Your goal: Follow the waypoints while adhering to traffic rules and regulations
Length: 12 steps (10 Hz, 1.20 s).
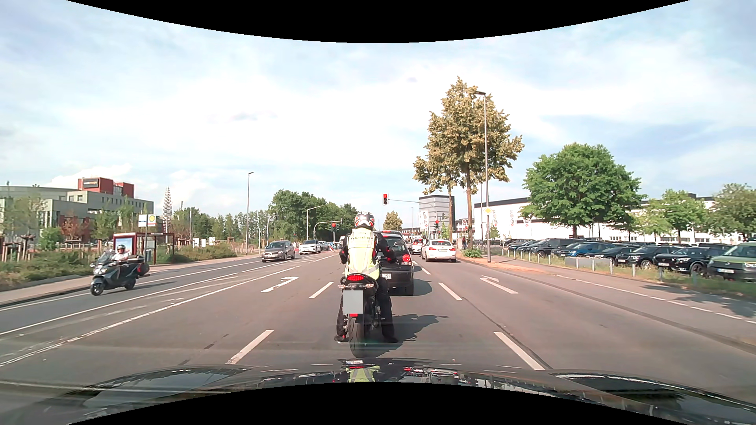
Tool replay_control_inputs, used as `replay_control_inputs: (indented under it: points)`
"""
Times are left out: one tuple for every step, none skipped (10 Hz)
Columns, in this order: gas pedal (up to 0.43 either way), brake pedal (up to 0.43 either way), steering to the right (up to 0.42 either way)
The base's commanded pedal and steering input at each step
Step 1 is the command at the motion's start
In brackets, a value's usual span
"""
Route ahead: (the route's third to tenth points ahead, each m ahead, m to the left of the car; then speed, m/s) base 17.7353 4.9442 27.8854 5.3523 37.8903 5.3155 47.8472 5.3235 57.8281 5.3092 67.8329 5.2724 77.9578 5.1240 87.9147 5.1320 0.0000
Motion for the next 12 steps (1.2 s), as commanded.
replay_control_inputs:
  points:
    - [0.000, 0.000, -0.006]
    - [0.000, 0.000, -0.006]
    - [0.000, 0.000, -0.006]
    - [0.000, 0.000, -0.006]
    - [0.000, 0.000, -0.006]
    - [0.000, 0.000, -0.006]
    - [0.000, 0.000, -0.006]
    - [0.000, 0.000, -0.006]
    - [0.000, 0.000, -0.006]
    - [0.000, 0.000, -0.006]
    - [0.000, 0.000, -0.006]
    - [0.000, 0.000, -0.006]
